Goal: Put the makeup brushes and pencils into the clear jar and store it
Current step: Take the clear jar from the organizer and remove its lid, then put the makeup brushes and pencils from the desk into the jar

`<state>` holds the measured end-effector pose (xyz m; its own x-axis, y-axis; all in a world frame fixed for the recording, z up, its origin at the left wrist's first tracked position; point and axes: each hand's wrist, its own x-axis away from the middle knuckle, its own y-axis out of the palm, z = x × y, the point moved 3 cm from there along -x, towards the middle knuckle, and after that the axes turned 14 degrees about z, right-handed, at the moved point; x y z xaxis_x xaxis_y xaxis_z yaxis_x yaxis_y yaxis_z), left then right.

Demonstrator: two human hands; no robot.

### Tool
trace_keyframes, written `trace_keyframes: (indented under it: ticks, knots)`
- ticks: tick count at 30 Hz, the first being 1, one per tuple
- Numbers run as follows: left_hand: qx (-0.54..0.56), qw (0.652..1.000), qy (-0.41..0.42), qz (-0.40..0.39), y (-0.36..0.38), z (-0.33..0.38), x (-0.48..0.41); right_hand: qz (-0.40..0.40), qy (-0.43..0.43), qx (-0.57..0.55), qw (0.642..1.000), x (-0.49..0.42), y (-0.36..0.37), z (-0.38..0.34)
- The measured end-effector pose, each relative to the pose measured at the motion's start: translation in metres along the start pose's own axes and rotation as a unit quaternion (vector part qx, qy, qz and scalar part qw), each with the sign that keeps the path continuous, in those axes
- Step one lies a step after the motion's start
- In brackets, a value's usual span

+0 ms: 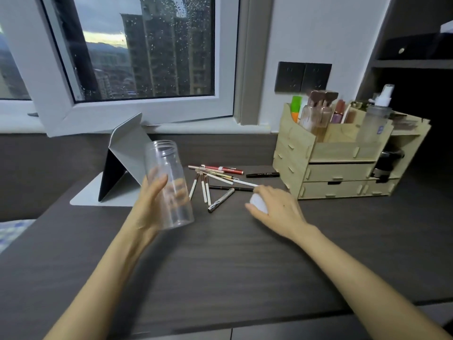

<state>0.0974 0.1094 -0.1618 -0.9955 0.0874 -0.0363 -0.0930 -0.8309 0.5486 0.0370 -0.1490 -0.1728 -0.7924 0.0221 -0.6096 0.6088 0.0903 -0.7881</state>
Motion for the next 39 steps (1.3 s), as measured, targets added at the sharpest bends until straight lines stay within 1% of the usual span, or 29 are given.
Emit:
trace_keyframes:
  ticks: [3,8,11,13,14,16,19,21,23,25,26,27,28,29,30,31,32,33,34,35,36,37,38,39]
  knots:
    - [-0.082,0.987,0.112,0.086,-0.019,-0.005,-0.007,-0.020,-0.017,0.037,0.999,0.013,0.021,0.019]
    - [-0.184,0.954,0.204,0.121,-0.021,-0.020,-0.014,-0.062,-0.039,0.081,0.994,0.016,0.043,0.030]
    - [-0.203,0.943,0.227,0.137,-0.020,-0.027,-0.020,-0.030,-0.070,0.036,0.996,-0.001,0.051,0.012]
    - [-0.218,0.935,0.243,0.137,-0.019,-0.030,-0.021,-0.003,-0.129,0.019,0.991,-0.019,0.061,-0.008]
    - [-0.225,0.933,0.247,0.133,-0.019,-0.032,-0.021,0.009,-0.165,0.026,0.986,-0.027,0.067,-0.019]
    - [-0.239,0.929,0.252,0.128,-0.022,-0.034,-0.022,0.005,-0.237,0.057,0.970,-0.038,0.083,-0.036]
    - [-0.264,0.919,0.256,0.141,-0.028,-0.033,-0.024,0.003,-0.329,0.112,0.938,-0.045,0.098,-0.050]
    - [-0.284,0.908,0.268,0.153,-0.029,-0.030,-0.024,0.016,-0.367,0.121,0.922,-0.047,0.100,-0.053]
    - [-0.314,0.889,0.290,0.163,-0.029,-0.027,-0.022,0.043,-0.398,0.114,0.909,-0.049,0.098,-0.054]
    - [-0.331,0.877,0.307,0.167,-0.027,-0.025,-0.020,0.060,-0.405,0.092,0.908,-0.051,0.092,-0.054]
    - [-0.334,0.875,0.311,0.164,-0.028,-0.025,-0.020,0.073,-0.385,0.062,0.918,-0.054,0.087,-0.053]
    - [-0.337,0.874,0.312,0.160,-0.028,-0.025,-0.020,0.104,-0.334,0.009,0.937,-0.058,0.077,-0.053]
    - [-0.342,0.873,0.312,0.157,-0.028,-0.026,-0.020,0.151,-0.247,-0.061,0.955,-0.063,0.063,-0.052]
    - [-0.353,0.867,0.317,0.156,-0.028,-0.026,-0.020,0.194,-0.130,-0.146,0.961,-0.067,0.043,-0.051]
    - [-0.369,0.855,0.329,0.155,-0.027,-0.026,-0.020,0.217,-0.005,-0.252,0.943,-0.070,0.025,-0.049]
    - [-0.388,0.840,0.346,0.153,-0.025,-0.026,-0.019,0.234,0.097,-0.365,0.896,-0.071,0.009,-0.048]
    - [-0.405,0.826,0.364,0.147,-0.023,-0.026,-0.017,0.254,0.158,-0.465,0.833,-0.071,-0.007,-0.049]
    - [-0.420,0.812,0.380,0.137,-0.021,-0.026,-0.016,0.275,0.185,-0.542,0.772,-0.069,-0.021,-0.052]
    - [-0.435,0.800,0.393,0.125,-0.018,-0.026,-0.015,0.286,0.191,-0.590,0.730,-0.068,-0.031,-0.056]
    - [-0.449,0.790,0.402,0.112,-0.017,-0.027,-0.014,0.282,0.187,-0.616,0.711,-0.066,-0.036,-0.062]
    - [-0.460,0.782,0.409,0.099,-0.016,-0.028,-0.013,0.269,0.182,-0.625,0.710,-0.064,-0.037,-0.067]
    - [-0.468,0.775,0.417,0.086,-0.015,-0.029,-0.011,0.249,0.179,-0.626,0.717,-0.061,-0.034,-0.070]
    - [-0.473,0.767,0.427,0.072,-0.014,-0.030,-0.009,0.226,0.175,-0.619,0.732,-0.058,-0.030,-0.073]
    - [-0.479,0.758,0.438,0.060,-0.013,-0.032,-0.008,0.203,0.170,-0.601,0.754,-0.055,-0.025,-0.075]
